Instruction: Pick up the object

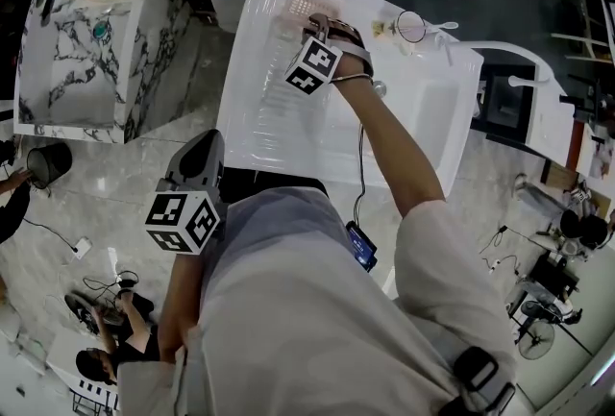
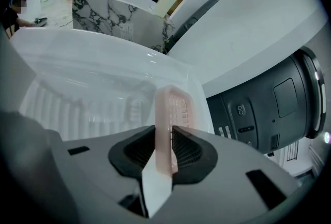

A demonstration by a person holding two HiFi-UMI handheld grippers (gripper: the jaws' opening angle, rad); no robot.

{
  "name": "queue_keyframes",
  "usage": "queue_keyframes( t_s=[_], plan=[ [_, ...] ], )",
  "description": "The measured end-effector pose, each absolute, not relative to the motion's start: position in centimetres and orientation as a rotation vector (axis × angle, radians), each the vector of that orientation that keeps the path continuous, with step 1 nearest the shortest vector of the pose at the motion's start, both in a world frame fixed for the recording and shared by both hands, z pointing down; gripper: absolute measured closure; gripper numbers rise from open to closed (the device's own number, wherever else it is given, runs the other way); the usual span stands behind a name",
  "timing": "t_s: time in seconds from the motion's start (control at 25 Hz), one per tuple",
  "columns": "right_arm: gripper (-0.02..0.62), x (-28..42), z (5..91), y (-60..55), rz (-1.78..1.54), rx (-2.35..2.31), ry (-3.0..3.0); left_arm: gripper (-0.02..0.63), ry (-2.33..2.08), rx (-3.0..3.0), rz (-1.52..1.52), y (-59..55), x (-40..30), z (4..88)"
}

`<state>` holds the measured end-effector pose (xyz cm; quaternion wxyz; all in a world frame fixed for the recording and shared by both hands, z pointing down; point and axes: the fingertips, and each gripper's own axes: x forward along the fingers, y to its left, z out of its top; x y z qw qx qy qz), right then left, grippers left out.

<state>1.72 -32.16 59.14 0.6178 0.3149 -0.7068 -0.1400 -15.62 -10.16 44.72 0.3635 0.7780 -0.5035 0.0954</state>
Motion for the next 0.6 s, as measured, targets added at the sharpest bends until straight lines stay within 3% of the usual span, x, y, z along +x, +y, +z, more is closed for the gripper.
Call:
queue_keyframes(
  t_s=[0.6],
  plan=[
    [0.506, 2.4, 58.3, -31.0, -0.285, 0.742, -1.611, 0.604, -1.266, 2.045, 0.239, -10.5, -15.8, 44.3]
  ],
)
